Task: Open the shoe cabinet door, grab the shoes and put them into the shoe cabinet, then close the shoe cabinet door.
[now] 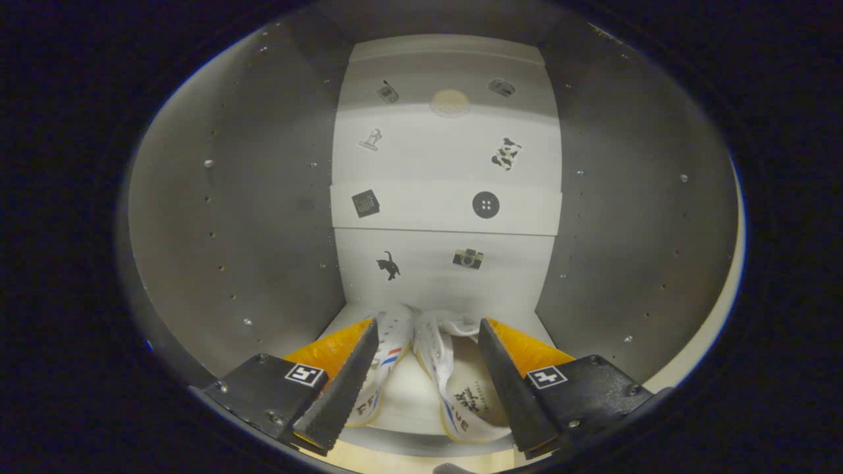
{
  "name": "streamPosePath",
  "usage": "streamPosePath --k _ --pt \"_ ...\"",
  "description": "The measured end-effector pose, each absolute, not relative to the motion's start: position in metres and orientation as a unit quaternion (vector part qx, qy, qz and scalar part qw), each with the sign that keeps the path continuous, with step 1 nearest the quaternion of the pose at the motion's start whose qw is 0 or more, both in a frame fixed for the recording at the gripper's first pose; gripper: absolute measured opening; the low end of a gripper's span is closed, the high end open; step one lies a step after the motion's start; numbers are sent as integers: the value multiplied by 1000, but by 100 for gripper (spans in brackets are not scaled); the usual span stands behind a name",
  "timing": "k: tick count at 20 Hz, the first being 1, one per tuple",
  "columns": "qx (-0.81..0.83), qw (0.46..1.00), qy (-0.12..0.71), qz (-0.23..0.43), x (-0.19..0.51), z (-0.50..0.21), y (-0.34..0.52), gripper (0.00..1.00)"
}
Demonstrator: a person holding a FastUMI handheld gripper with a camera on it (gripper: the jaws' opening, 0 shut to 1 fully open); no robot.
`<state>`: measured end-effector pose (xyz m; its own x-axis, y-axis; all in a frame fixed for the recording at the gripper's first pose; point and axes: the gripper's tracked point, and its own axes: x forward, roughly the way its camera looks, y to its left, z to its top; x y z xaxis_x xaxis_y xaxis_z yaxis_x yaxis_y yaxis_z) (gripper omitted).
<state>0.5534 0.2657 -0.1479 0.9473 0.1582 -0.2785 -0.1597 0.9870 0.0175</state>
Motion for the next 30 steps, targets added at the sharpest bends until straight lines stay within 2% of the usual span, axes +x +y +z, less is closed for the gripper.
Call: streamPosePath --k 7,16,30 --pt "-2 990 115 77 462 -129 270 97" --pt "2 992 96 78 304 -122 253 99" --pt "8 992 99 79 98 -131 112 99"
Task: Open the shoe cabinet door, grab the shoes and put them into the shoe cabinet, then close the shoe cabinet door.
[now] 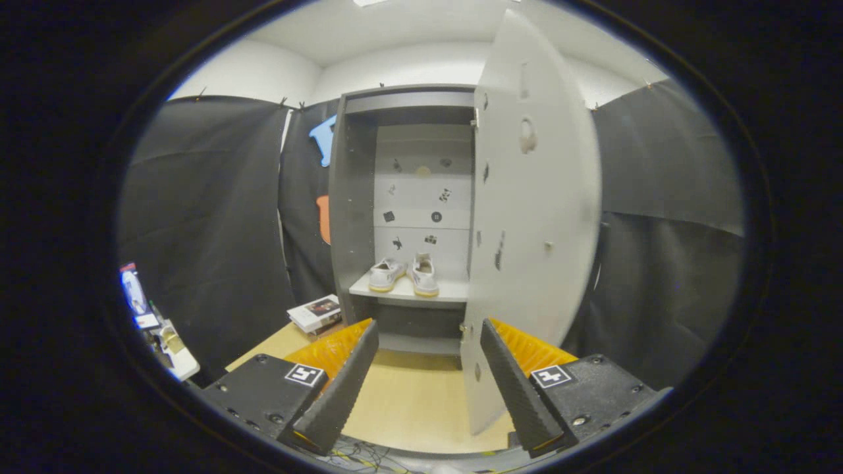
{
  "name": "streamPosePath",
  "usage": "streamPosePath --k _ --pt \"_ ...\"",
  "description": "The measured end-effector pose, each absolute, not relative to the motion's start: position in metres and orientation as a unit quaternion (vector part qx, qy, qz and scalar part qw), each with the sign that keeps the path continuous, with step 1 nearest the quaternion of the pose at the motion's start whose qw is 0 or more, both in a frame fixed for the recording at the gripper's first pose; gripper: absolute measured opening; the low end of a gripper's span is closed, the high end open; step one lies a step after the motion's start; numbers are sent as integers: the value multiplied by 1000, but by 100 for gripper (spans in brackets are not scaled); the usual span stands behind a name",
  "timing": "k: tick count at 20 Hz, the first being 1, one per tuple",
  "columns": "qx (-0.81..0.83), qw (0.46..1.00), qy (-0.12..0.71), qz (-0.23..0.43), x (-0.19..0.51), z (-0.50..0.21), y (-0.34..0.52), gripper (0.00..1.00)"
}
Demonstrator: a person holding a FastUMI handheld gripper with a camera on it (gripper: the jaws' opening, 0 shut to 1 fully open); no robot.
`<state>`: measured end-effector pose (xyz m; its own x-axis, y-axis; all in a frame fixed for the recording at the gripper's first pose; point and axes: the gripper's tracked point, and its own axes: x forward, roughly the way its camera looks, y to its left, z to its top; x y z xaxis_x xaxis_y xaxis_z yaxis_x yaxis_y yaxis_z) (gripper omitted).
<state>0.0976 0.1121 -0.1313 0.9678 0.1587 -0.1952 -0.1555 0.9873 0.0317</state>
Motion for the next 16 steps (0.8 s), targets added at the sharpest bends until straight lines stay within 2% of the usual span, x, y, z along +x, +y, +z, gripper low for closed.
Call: streamPosePath --k 3,9,16 --pt "22 993 100 59 75 -132 59 99" --pt "23 996 90 -9 94 -123 -40 99" --pt "37 995 83 -30 120 -119 -78 99"
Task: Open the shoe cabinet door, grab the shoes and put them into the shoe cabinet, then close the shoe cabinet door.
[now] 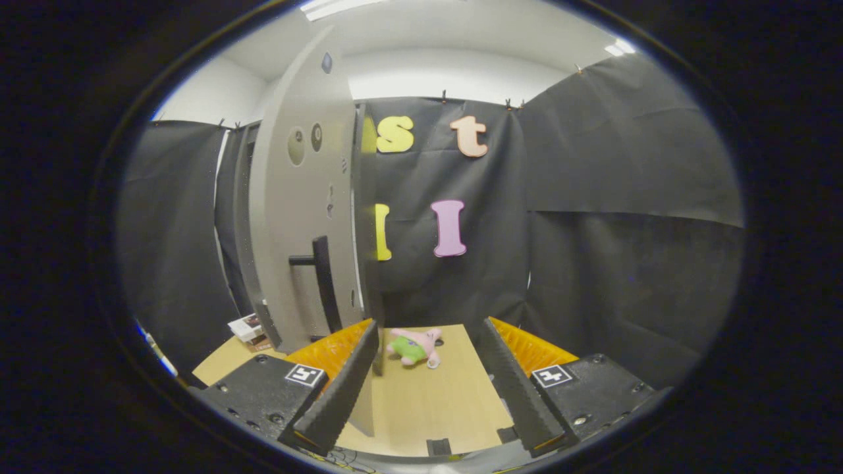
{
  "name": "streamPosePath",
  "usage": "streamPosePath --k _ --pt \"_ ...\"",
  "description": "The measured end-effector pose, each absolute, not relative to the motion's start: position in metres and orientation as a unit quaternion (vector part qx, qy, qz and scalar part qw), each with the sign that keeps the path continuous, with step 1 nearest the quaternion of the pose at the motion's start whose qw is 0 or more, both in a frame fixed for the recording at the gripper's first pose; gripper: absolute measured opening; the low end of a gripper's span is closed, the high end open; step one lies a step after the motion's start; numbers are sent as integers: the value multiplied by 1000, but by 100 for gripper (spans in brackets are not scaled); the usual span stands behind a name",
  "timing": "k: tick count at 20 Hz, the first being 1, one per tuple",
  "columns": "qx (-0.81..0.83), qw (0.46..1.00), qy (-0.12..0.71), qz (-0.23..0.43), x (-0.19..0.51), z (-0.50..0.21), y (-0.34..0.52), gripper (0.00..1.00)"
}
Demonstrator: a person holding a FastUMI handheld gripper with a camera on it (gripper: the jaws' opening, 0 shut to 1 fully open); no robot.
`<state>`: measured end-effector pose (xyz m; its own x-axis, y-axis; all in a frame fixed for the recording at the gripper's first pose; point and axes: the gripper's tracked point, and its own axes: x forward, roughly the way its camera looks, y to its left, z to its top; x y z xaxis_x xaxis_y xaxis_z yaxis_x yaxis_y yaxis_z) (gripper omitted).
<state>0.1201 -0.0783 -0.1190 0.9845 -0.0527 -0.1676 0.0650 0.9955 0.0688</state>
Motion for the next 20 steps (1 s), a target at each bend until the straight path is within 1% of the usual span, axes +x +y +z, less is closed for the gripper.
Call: streamPosePath --k 7,10,12,16,17,18,20 --pt "36 996 83 -10 156 -116 -64 99" --pt "34 996 79 12 168 -113 -50 99" --pt "23 997 70 14 169 -108 -52 98" --pt "28 996 75 44 173 -109 -36 98" --pt "24 996 76 41 167 -111 -31 97" --pt "16 996 74 42 167 -108 -27 94" --pt "14 996 74 52 163 -107 -12 94"
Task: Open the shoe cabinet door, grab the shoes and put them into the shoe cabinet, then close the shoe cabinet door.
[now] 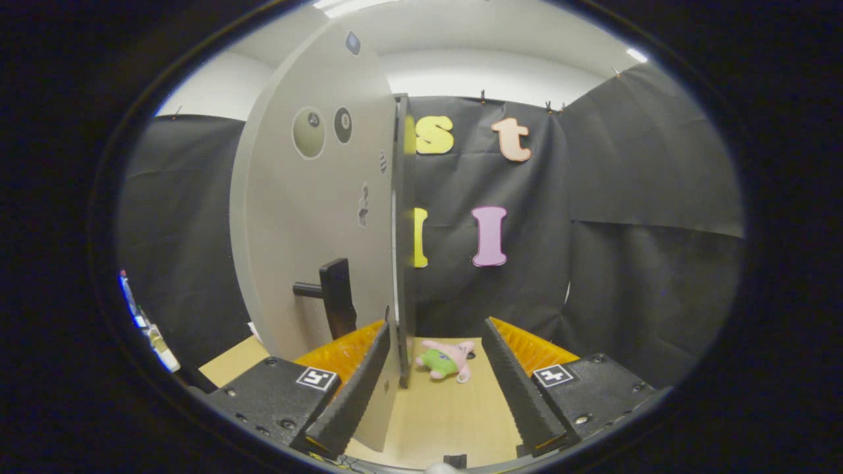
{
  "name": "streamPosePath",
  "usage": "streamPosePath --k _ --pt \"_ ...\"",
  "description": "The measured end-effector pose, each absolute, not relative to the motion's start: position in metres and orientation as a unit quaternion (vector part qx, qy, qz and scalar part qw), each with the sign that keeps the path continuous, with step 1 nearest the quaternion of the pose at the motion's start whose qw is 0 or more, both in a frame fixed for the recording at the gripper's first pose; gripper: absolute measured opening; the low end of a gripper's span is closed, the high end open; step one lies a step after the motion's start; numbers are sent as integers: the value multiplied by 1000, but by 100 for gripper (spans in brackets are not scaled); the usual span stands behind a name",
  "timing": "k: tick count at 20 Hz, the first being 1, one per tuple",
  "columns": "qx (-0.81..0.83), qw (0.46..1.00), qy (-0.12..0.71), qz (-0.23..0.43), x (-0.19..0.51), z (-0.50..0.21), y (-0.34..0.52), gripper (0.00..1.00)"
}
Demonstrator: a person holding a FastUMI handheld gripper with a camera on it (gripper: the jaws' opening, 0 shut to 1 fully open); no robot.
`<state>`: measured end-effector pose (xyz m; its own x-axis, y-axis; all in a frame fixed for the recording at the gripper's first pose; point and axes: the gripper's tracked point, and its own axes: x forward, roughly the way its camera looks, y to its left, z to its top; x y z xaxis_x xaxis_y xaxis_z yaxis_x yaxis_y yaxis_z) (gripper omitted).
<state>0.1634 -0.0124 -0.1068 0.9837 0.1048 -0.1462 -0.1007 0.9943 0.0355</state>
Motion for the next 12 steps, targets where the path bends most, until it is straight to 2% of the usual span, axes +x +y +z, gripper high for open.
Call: streamPosePath --k 12 --pt "20 993 73 86 177 -105 117 94"
